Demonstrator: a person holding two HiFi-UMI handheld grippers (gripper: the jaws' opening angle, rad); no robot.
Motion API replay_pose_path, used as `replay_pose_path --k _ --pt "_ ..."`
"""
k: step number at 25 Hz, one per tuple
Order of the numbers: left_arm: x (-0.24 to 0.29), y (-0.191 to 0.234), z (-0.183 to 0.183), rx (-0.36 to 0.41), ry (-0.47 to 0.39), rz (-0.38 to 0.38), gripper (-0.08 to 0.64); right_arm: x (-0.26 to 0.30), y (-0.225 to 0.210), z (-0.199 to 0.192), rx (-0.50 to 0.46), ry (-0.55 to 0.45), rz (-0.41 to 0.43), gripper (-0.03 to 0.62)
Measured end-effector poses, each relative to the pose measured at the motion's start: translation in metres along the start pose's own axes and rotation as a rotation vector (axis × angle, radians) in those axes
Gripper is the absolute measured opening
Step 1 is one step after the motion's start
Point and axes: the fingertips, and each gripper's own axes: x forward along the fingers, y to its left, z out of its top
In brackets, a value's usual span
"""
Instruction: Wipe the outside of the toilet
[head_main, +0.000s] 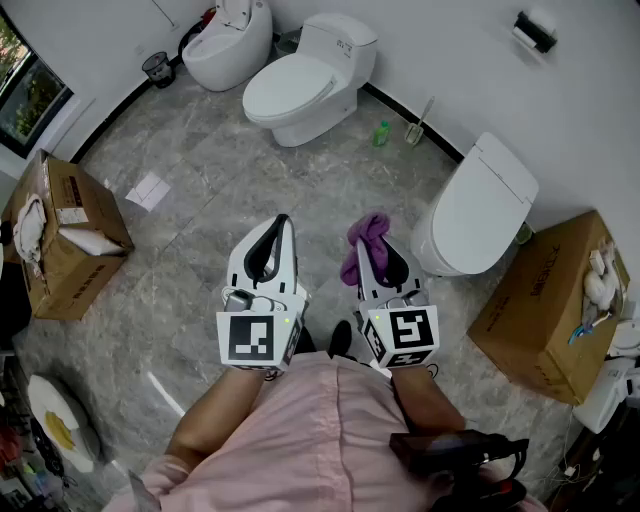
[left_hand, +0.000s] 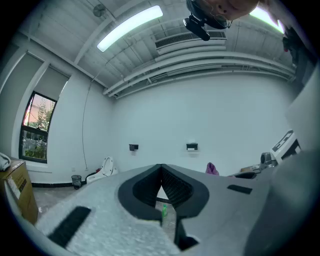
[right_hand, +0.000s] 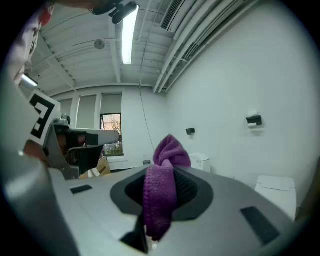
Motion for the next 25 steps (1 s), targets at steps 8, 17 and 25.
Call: replay_pose_path --k 8,17,25 --pt "0.015 -0.021 -0.008 -0.012 0.027 -0.005 0.008 -0.005 -0.026 -0.006 0.006 0.009 -0.003 0.083" --pt "0.028 -0.033 -0.021 -0.01 0.052 0.03 0.008 -0.001 -0.046 -0.009 0.057 -0.006 0.041 0.084" --pt "0.061 -0.004 -0.05 -0.053 0.093 0.063 0.008 0.052 -0.057 -0.022 0.057 0.04 0.07 0.086"
